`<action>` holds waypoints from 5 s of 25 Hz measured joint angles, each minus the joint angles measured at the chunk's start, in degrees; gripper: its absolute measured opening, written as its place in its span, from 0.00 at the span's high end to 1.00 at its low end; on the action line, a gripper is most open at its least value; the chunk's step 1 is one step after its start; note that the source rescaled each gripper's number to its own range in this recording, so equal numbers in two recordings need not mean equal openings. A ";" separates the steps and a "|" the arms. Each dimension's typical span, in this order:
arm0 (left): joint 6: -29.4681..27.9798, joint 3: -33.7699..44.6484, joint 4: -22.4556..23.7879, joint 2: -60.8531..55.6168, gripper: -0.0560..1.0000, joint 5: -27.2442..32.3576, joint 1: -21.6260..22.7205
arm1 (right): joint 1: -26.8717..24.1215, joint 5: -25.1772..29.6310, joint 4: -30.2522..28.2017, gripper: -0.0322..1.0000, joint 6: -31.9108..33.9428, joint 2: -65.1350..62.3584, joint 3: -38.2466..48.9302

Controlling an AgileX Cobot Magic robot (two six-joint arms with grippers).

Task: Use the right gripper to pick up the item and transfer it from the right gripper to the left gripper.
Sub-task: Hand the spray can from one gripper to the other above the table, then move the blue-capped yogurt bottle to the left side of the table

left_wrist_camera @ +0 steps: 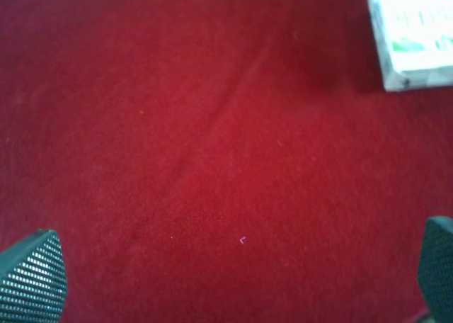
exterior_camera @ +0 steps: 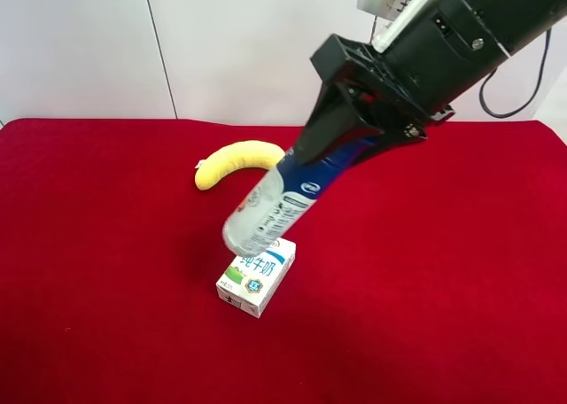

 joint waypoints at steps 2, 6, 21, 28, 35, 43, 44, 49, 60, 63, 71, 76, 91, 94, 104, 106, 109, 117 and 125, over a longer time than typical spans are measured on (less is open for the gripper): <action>0.05 -0.90 1.48 3.31 0.00 0.41 -3.97 | 0.35 -0.92 1.31 0.97 0.00 0.00 0.00; 0.17 -2.58 5.51 10.13 0.00 0.34 -13.12 | 0.86 -1.99 2.94 0.97 0.00 0.00 0.00; -1.95 -12.54 15.84 36.86 0.00 -7.77 -35.93 | 0.86 -2.82 7.06 0.97 -0.42 0.00 0.00; -1.95 -14.43 14.71 41.74 0.00 -11.47 -35.93 | 0.86 -3.56 12.07 0.97 -4.71 0.00 0.00; -1.95 -15.01 14.01 43.48 0.00 -13.23 -35.93 | 0.86 -3.76 16.89 0.97 -8.45 0.00 0.00; -1.95 -15.01 13.94 43.62 0.00 -16.47 -35.98 | 0.86 -3.76 20.65 0.97 -10.91 0.00 0.00; -1.95 -15.01 13.94 43.74 0.00 -16.54 -36.04 | 0.86 -3.76 20.79 0.97 -10.97 0.00 0.00; -1.95 -15.01 13.89 45.61 0.00 -16.60 -36.04 | 0.86 -3.07 22.93 0.97 -12.09 0.00 0.00; -1.95 -15.01 14.27 46.83 0.62 -16.81 -36.04 | 0.86 -2.32 23.94 0.97 -13.01 0.00 0.00; -2.37 -15.08 14.45 46.65 0.95 -16.75 -35.97 | 0.91 -1.73 23.64 0.97 -13.06 0.00 0.06; -1.98 -15.08 14.57 46.25 0.92 -16.66 -35.97 | 0.91 -1.56 23.91 0.97 -13.31 0.00 0.06; -0.65 -15.03 14.58 46.25 0.92 -16.23 -35.97 | 0.97 -1.92 21.26 0.53 -13.02 -0.07 -0.09; -0.39 -15.03 14.58 46.18 0.92 -16.16 -35.97 | 0.97 -1.56 14.16 0.02 -10.32 -1.10 -0.09; -0.39 -15.03 14.58 46.18 0.92 -16.16 -35.97 | 0.97 0.27 13.03 0.02 -10.27 -2.47 -0.09; -0.39 -15.03 14.58 46.18 0.92 -16.16 -35.97 | 0.97 10.29 2.05 0.02 -5.63 -9.64 -0.09; -0.39 -15.03 14.58 46.18 0.92 -16.16 -35.97 | 0.97 10.46 -1.07 0.02 -4.38 -11.80 -0.09; -0.33 -15.03 14.58 46.18 0.92 -16.16 -35.97 | 0.97 10.73 -5.83 0.02 -3.53 -15.58 -0.09; -0.33 -15.03 14.58 46.18 0.92 -17.23 -35.97 | 0.97 11.10 -19.10 0.03 -2.26 -30.60 -0.09; -0.39 -15.03 14.58 46.18 0.92 -19.47 -35.97 | 0.97 11.13 -22.98 0.03 3.74 -44.34 2.40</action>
